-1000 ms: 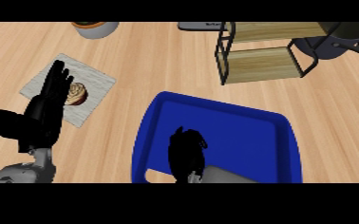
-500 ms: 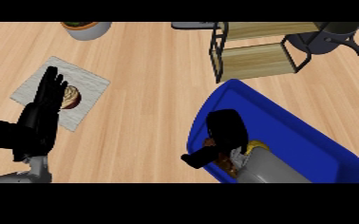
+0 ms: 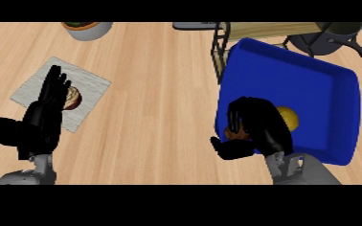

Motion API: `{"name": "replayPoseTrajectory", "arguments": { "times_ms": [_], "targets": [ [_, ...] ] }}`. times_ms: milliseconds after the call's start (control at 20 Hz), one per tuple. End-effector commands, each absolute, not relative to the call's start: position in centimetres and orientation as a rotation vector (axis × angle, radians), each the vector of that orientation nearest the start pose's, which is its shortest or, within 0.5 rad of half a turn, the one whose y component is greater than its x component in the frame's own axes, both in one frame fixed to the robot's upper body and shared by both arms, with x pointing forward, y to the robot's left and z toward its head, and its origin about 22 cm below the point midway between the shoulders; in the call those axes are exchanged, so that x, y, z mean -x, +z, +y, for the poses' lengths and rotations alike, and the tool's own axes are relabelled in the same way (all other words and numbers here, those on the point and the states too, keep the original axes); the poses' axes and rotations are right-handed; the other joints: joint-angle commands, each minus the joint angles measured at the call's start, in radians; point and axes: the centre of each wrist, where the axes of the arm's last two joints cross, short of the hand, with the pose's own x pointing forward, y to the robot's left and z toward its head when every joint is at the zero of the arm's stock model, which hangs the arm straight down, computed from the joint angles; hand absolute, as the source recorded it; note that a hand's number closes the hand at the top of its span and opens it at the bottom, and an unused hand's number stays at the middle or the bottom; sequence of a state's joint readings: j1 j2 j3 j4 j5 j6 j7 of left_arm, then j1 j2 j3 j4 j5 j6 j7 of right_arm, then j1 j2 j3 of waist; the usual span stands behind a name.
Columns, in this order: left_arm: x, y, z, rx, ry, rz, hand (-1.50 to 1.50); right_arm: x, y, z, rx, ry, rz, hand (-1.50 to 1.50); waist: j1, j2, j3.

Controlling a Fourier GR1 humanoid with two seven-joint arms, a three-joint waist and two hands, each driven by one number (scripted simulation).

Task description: Pick the sweet potato from the tray and place it in the tiered shelf

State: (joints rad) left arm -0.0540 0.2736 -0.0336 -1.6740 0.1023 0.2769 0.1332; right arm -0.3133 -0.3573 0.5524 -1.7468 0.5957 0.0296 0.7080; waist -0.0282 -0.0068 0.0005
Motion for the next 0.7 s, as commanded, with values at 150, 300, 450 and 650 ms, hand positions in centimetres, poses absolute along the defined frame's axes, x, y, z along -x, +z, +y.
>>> {"name": "replayPoseTrajectory", "arguments": {
  "times_ms": [150, 300, 450, 650],
  "targets": [
    [-25.1, 5.7, 27.8, -0.274, 0.061, -1.598, 0.00, -23.4, 18.3, -18.1, 0.757, 0.598, -1.512, 1.50, 0.000, -0.002, -0.001],
    [-23.2, 5.3, 26.7, -0.245, 0.063, -1.583, 0.00, -22.3, 20.1, -19.9, 0.842, 0.545, -1.484, 1.50, 0.020, 0.001, -0.001],
    [-25.8, 5.5, 26.8, -0.257, 0.051, -1.611, 0.00, -23.0, 21.3, -22.4, 0.955, 0.551, -1.461, 1.50, 0.018, 0.006, -0.001],
    [-26.3, 5.7, 26.0, -0.252, 0.036, -1.628, 0.00, -24.9, 22.7, -21.4, 0.941, 0.500, -1.460, 1.50, 0.029, 0.007, -0.001]
  ]
}}
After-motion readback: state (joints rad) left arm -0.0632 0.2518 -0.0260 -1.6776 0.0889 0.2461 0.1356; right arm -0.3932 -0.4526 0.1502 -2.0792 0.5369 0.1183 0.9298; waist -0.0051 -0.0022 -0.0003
